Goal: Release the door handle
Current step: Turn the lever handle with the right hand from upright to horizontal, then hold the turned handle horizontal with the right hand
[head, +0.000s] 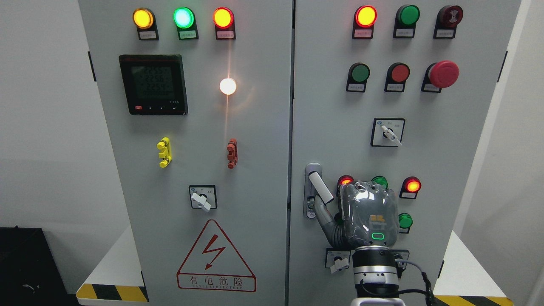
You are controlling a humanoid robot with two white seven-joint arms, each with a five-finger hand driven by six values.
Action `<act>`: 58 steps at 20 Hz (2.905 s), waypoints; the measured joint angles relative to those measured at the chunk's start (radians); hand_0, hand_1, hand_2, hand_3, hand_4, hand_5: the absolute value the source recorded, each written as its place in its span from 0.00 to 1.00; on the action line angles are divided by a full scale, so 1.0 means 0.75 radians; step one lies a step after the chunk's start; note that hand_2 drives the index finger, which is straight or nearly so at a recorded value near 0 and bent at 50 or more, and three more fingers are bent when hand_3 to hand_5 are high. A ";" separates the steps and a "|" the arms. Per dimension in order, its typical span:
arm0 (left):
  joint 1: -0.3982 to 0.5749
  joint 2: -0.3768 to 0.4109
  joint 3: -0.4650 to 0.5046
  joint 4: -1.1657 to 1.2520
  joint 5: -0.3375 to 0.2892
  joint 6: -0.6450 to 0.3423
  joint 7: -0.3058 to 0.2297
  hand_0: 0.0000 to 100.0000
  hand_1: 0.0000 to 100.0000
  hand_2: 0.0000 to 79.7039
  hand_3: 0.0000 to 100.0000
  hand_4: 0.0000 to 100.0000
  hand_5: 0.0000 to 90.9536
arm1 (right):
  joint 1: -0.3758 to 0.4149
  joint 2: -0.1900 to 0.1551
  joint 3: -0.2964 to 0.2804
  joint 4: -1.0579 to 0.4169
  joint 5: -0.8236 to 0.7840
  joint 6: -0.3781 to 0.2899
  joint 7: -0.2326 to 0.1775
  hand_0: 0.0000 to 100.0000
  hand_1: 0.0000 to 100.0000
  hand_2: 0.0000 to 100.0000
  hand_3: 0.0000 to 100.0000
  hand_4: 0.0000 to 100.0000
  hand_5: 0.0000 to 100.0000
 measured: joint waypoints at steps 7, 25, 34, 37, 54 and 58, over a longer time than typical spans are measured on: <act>0.000 0.000 0.000 0.000 0.000 0.000 0.000 0.12 0.56 0.00 0.00 0.00 0.00 | 0.000 0.000 -0.002 -0.003 0.000 0.000 -0.001 0.55 0.33 0.98 1.00 1.00 1.00; 0.000 0.000 0.000 0.000 0.000 0.000 0.000 0.12 0.56 0.00 0.00 0.00 0.00 | 0.006 0.000 -0.005 -0.016 -0.001 0.002 0.007 0.56 0.32 0.97 1.00 1.00 1.00; 0.000 0.000 0.000 0.000 0.000 0.000 0.000 0.12 0.56 0.00 0.00 0.00 0.00 | 0.007 -0.001 -0.011 -0.021 -0.001 0.002 0.005 0.56 0.31 0.97 1.00 1.00 1.00; 0.000 0.000 0.000 0.000 0.000 0.000 0.000 0.12 0.56 0.00 0.00 0.00 0.00 | 0.007 -0.001 -0.012 -0.022 -0.001 0.002 0.004 0.56 0.31 0.97 1.00 1.00 1.00; 0.000 0.000 0.000 0.000 0.000 0.000 0.000 0.12 0.56 0.00 0.00 0.00 0.00 | 0.007 -0.002 -0.020 -0.028 -0.001 0.003 0.003 0.56 0.30 0.97 1.00 1.00 1.00; 0.000 0.000 0.000 0.000 0.000 0.000 0.000 0.12 0.56 0.00 0.00 0.00 0.00 | 0.007 -0.002 -0.021 -0.029 0.000 0.002 0.003 0.56 0.30 0.97 1.00 1.00 1.00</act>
